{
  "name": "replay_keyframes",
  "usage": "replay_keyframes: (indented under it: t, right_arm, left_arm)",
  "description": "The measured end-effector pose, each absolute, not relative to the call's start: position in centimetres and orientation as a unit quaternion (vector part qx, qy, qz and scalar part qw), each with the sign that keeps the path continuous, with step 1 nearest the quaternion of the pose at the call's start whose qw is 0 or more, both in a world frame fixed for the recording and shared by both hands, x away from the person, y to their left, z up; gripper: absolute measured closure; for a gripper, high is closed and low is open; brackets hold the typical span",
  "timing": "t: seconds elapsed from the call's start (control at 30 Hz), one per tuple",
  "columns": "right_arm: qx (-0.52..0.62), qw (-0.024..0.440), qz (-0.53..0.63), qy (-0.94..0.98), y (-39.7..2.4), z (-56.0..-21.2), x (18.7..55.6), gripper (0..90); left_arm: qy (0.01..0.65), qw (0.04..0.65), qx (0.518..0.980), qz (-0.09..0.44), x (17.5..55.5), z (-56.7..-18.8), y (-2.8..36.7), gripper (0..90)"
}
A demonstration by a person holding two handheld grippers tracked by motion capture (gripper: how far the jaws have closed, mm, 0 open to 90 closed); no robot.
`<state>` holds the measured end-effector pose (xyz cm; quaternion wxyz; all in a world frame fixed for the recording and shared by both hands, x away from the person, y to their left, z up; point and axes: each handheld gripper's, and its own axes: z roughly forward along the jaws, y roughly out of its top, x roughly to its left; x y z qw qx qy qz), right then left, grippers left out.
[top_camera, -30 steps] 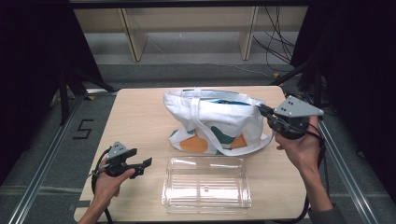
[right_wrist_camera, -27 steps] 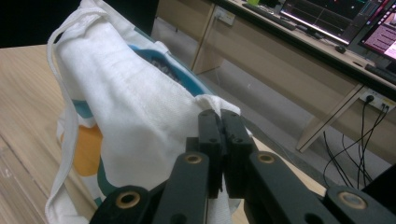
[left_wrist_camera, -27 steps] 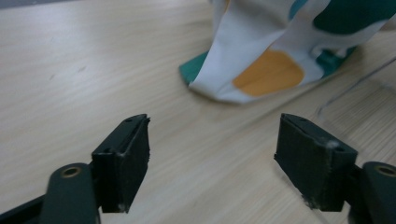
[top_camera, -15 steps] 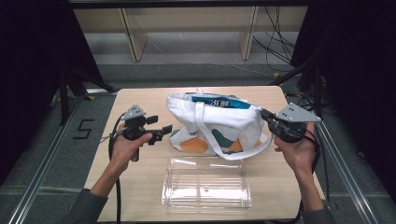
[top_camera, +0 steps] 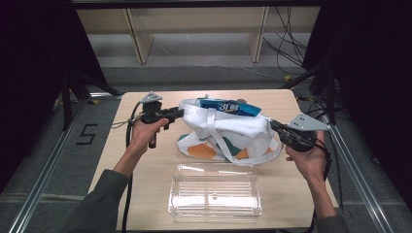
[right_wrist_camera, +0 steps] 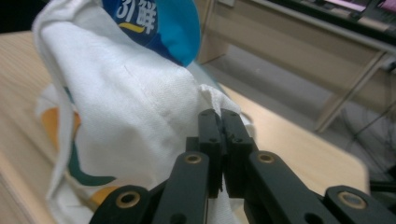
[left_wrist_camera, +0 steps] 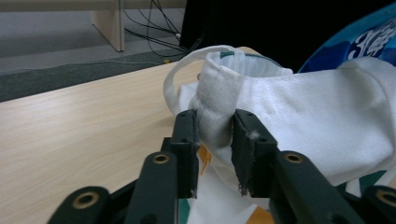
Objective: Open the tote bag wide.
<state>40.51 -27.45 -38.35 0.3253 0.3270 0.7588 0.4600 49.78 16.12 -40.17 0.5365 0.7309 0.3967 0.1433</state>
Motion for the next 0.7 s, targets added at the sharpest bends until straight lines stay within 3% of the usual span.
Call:
replay_keyframes:
  t: [0.13,0.4,0.7]
  right_arm:
    - [0.33,0.305,0.448,0.773,-26.9,-40.0,40.2,88.7]
    - [0.32,0.282,0.418,0.802,-26.2,-42.2,40.5,88.7]
    - [0.326,0.198,0.388,0.839,-25.6,-46.0,40.6,88.7]
  left_arm:
    - [0.38,0.511,0.753,0.164,49.3,-41.2,16.1,76.3]
    - [0.362,0.494,0.776,0.154,48.3,-44.0,16.5,77.9]
    - [0.357,0.437,0.817,0.121,47.3,-48.5,16.6,80.8]
